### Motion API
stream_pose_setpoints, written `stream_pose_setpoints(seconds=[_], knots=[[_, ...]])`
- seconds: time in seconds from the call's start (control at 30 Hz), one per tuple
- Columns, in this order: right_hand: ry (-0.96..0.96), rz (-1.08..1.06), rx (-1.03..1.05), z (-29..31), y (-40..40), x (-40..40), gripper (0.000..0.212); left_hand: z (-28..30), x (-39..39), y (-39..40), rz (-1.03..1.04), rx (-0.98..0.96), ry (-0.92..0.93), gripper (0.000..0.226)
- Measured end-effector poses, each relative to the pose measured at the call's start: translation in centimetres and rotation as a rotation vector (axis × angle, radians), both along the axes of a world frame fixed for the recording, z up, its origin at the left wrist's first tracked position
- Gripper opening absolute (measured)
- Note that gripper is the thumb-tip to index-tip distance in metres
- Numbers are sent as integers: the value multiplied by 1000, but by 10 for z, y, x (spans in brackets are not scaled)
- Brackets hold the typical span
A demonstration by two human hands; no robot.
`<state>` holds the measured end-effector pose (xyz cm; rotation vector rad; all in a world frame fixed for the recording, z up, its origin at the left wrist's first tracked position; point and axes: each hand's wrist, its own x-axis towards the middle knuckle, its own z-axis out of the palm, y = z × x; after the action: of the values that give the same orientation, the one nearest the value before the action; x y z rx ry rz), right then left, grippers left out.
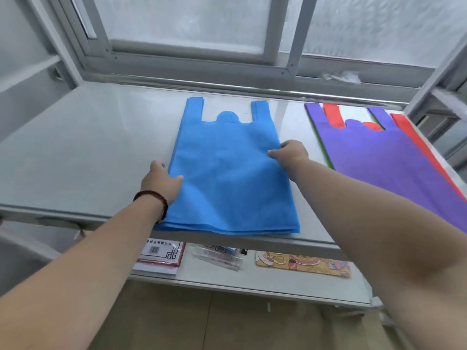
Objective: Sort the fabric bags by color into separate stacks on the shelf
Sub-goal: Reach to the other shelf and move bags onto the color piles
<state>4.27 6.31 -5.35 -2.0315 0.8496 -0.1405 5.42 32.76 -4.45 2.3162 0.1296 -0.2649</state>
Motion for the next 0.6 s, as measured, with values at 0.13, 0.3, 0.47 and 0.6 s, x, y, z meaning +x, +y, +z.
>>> stream_pose_setpoints(seconds=[0.13, 0.3, 0.47, 0.6], knots=[[10, 15, -73, 9, -20, -16, 41, 17, -5, -15, 14, 316, -107, 59], [74, -20, -214, 29, -87, -54, 28, 29, -21, -73, -319, 239, -126, 44], [113, -104, -259, 41, -164, -104, 45, 37, -58, -153, -495, -40, -35, 36], [104, -135, -226, 42, -222, -133, 44, 31, -77, -212, -528, -112, 21, 34]])
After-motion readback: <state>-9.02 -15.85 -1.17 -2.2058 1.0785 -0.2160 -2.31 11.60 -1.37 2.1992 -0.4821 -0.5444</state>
